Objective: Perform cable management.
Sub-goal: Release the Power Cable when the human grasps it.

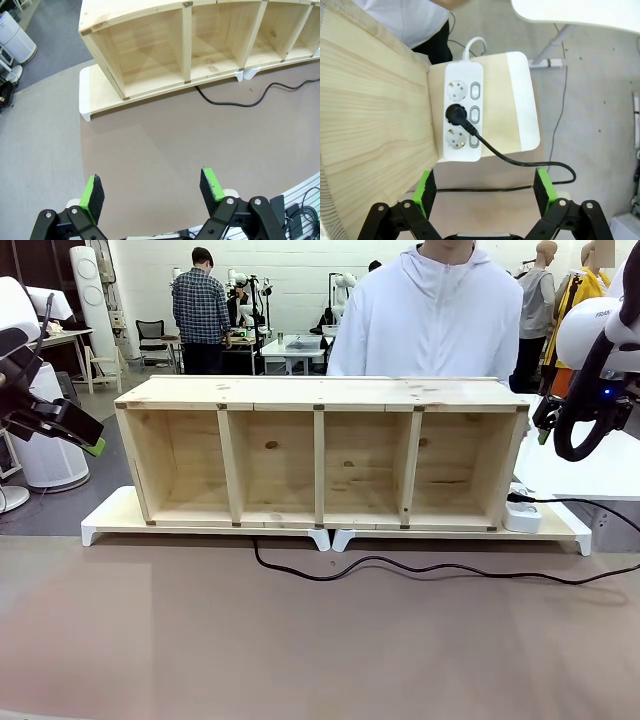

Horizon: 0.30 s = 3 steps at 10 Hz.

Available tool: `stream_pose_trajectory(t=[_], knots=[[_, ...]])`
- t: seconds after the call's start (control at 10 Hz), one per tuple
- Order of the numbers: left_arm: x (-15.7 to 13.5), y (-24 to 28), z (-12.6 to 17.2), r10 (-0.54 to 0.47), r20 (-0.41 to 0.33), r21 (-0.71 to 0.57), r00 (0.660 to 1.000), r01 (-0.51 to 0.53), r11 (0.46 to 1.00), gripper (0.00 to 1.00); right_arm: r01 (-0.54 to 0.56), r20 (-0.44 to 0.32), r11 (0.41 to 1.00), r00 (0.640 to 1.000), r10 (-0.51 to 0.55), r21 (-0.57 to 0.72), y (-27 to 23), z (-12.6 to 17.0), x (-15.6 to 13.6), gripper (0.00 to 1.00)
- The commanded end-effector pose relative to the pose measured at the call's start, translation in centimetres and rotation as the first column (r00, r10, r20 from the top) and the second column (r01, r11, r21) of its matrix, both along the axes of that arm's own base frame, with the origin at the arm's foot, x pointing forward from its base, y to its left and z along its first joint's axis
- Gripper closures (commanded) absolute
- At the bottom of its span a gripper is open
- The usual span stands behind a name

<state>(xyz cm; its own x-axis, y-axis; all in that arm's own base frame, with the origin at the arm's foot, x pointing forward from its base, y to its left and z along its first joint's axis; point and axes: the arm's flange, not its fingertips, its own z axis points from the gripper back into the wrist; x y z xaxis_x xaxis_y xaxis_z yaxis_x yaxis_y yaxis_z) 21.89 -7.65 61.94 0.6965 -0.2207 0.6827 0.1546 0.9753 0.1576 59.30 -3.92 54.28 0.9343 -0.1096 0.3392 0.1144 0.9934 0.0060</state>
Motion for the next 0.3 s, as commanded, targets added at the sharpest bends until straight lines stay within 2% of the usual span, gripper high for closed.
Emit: stream_pose_trajectory(t=[0.0, 0.2], knots=[[0.15, -0.06, 0.06, -0.001, 0.011, -0.001, 1.0, 0.001, 1.0, 0.0, 0.005, -0.005, 1.0, 1.0, -0.005, 0.009, -0.07, -0.09, -0.03, 0.0], [0.15, -0.06, 0.06, -0.001, 0.011, -0.001, 1.0, 0.001, 1.0, 0.0, 0.005, -0.005, 1.0, 1.0, -0.005, 0.009, -0.07, -0.09, -0.03, 0.0]])
